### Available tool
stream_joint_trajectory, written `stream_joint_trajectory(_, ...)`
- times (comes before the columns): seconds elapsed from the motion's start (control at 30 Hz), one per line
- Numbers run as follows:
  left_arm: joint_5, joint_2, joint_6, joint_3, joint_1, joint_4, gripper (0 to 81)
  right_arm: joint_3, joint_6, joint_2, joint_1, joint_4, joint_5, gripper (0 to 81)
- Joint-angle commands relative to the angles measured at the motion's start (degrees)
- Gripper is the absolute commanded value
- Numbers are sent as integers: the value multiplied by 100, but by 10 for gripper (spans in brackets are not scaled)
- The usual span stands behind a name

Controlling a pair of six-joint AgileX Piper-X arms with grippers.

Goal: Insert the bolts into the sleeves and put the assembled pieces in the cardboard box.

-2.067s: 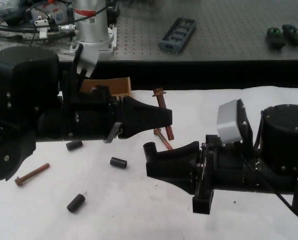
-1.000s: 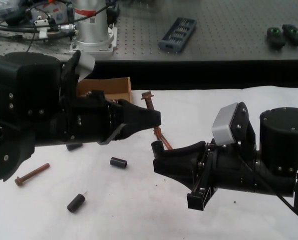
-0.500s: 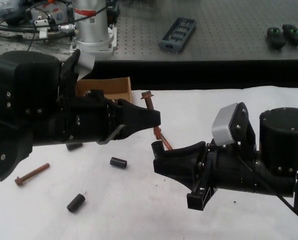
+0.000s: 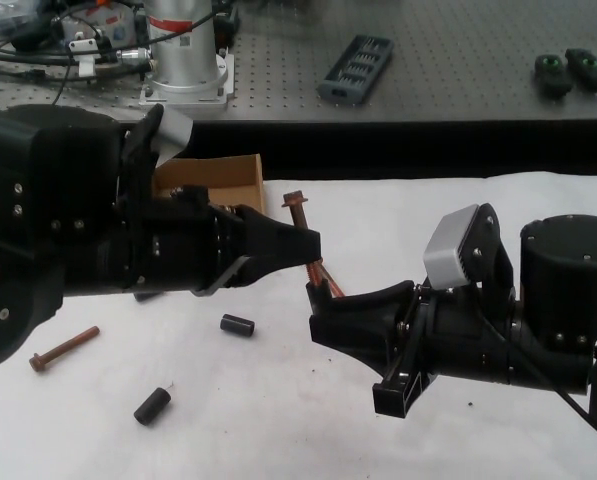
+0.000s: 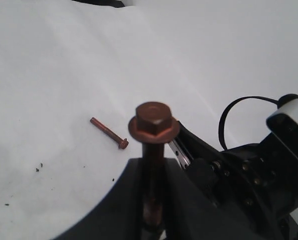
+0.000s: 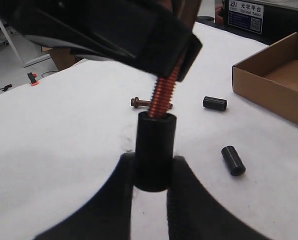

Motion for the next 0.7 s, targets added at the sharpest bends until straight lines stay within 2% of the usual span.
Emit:
stream_joint_trajectory(0.0, 36, -81, 71, -56, -3, -36, 6, -12, 32, -22, -44, -95, 181, 37)
stream_joint_trajectory(0.2, 36, -81, 221, -56, -3, -36, 6, -12, 58, -22, -44, -110, 181, 37)
stream_joint_trajectory(0.47, 36, -81, 835, -56, -3, 202, 6, -25, 623, -22, -44, -777, 181, 37)
stream_joint_trajectory(0.67, 85, -89, 1076, -56, -3, 238, 6, -25, 703, -22, -44, -632, 181, 37)
